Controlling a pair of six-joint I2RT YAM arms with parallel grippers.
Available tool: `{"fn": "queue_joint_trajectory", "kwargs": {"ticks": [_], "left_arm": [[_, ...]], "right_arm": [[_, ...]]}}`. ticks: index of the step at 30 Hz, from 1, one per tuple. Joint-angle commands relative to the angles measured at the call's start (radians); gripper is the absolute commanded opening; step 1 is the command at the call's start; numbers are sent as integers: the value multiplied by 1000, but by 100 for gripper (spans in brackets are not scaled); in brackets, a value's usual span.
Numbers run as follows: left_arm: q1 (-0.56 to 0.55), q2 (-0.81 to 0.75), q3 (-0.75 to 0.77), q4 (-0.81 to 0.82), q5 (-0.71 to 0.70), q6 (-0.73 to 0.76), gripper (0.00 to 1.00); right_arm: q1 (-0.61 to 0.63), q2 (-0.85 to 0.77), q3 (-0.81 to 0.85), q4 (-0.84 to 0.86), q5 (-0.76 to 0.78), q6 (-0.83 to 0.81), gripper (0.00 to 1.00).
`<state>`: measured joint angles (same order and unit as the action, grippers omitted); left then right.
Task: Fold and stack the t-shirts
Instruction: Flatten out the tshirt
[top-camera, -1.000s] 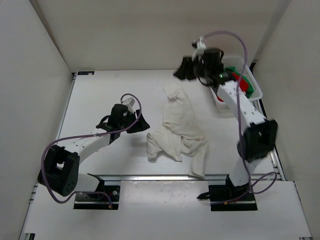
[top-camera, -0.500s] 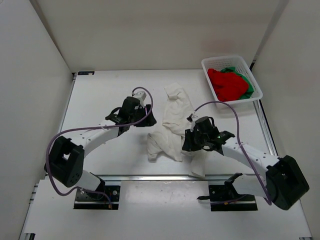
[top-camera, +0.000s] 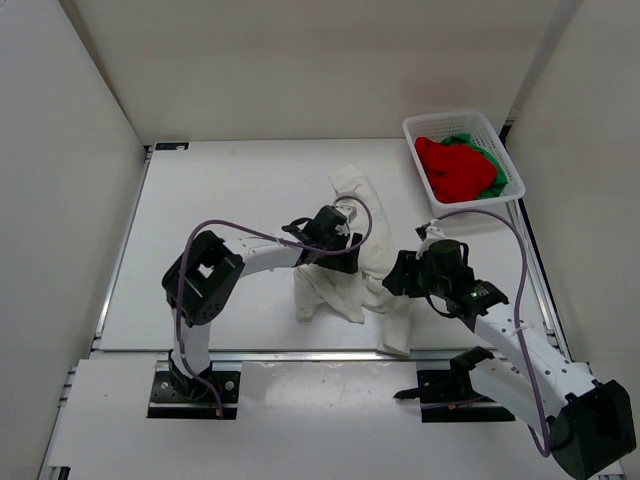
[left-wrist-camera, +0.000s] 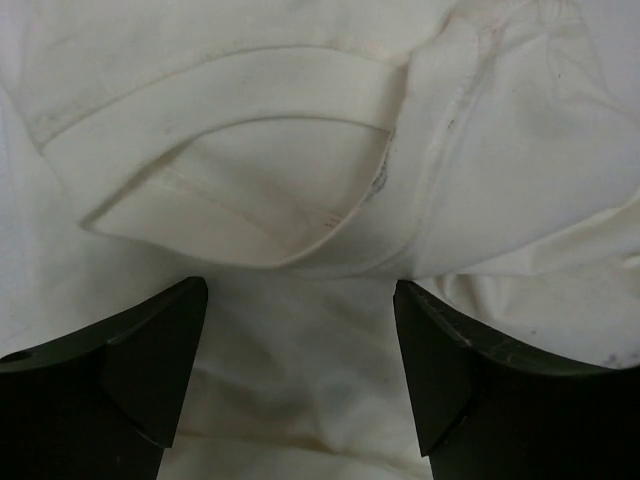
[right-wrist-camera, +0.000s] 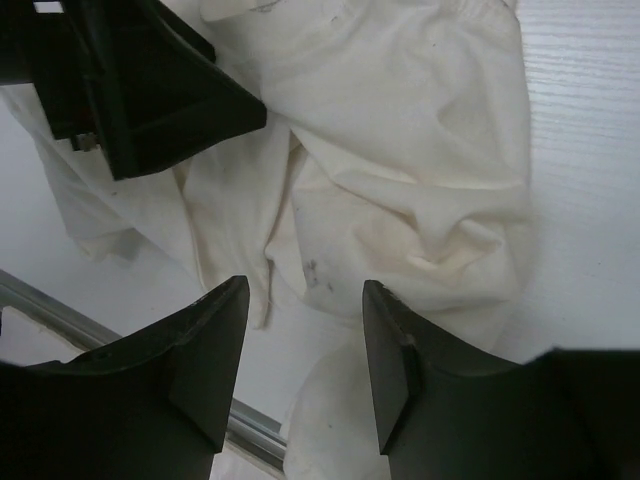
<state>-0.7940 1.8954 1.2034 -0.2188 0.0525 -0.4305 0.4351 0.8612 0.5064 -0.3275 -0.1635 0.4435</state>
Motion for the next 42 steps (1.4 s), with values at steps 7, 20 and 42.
{"fn": "queue_joint_trajectory", "kwargs": {"ticks": [7, 20, 42], "left_arm": [[-30, 77, 156, 19, -86, 52, 80], [29, 110, 234, 75, -56, -34, 3], [335, -305, 171, 105, 110, -119, 0]], "right_arm": [[-26, -56, -51, -18, -24, 38, 50], [-13, -30, -65, -67, 90, 69, 55], [119, 378, 46, 304, -100, 18, 53]]}}
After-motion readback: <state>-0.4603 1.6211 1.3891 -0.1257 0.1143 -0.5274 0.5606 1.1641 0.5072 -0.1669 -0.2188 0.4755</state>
